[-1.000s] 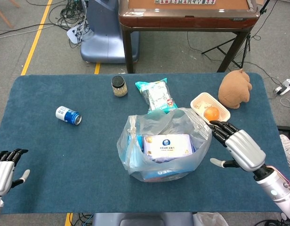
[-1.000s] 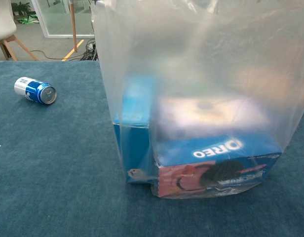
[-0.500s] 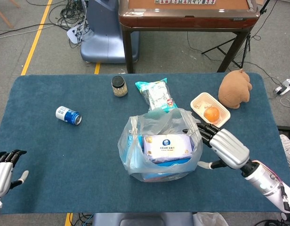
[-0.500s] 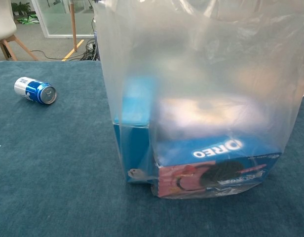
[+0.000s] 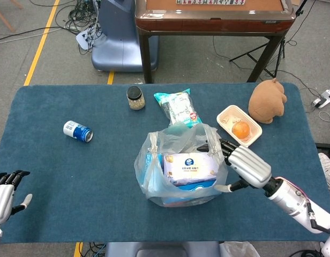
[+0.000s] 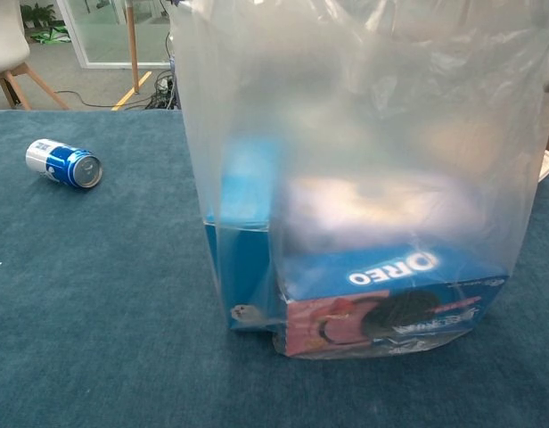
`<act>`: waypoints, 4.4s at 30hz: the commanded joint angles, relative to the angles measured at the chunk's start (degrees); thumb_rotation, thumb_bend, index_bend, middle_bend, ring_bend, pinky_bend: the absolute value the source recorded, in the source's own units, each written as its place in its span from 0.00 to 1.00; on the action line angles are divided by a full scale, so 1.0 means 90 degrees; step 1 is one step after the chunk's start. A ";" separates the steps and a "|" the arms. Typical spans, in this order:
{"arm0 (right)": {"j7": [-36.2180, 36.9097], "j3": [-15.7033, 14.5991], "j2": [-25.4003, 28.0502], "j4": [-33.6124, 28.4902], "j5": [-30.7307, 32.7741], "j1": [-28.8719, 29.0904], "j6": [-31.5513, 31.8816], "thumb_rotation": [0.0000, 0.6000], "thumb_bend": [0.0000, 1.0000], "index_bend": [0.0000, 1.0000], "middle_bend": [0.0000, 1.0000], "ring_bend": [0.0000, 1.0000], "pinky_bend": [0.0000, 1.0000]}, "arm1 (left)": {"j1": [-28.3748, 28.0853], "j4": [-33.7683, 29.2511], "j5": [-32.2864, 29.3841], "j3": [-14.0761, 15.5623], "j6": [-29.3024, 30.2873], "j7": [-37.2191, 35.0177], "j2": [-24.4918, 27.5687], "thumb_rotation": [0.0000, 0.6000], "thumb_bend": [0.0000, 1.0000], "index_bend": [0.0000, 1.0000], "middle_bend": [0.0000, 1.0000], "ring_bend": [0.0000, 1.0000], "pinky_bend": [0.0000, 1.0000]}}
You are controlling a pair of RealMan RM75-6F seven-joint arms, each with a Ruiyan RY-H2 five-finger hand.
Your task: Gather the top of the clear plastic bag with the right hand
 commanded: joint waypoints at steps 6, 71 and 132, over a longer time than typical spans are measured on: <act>0.2142 -0.0146 -0.0334 0.0120 -0.0307 0.0486 0.0285 1.00 0.00 0.13 0.17 0.08 0.15 | 0.0033 -0.0021 -0.0021 0.0005 0.0019 -0.0002 0.0022 1.00 0.25 0.26 0.25 0.29 0.16; 0.4467 -0.0785 -0.1204 0.0687 -0.0128 0.2533 -0.0628 1.00 0.00 0.13 0.21 0.08 0.15 | 0.0184 -0.0139 -0.0040 0.0034 0.0105 -0.0016 0.0092 1.00 0.25 0.27 0.25 0.29 0.16; 0.6299 -0.0736 -0.1109 0.0772 0.0109 0.3052 0.0018 1.00 0.00 0.00 0.16 0.08 0.15 | 0.0193 -0.0302 -0.0088 0.0068 0.0027 0.0131 0.0138 1.00 0.25 0.28 0.25 0.29 0.16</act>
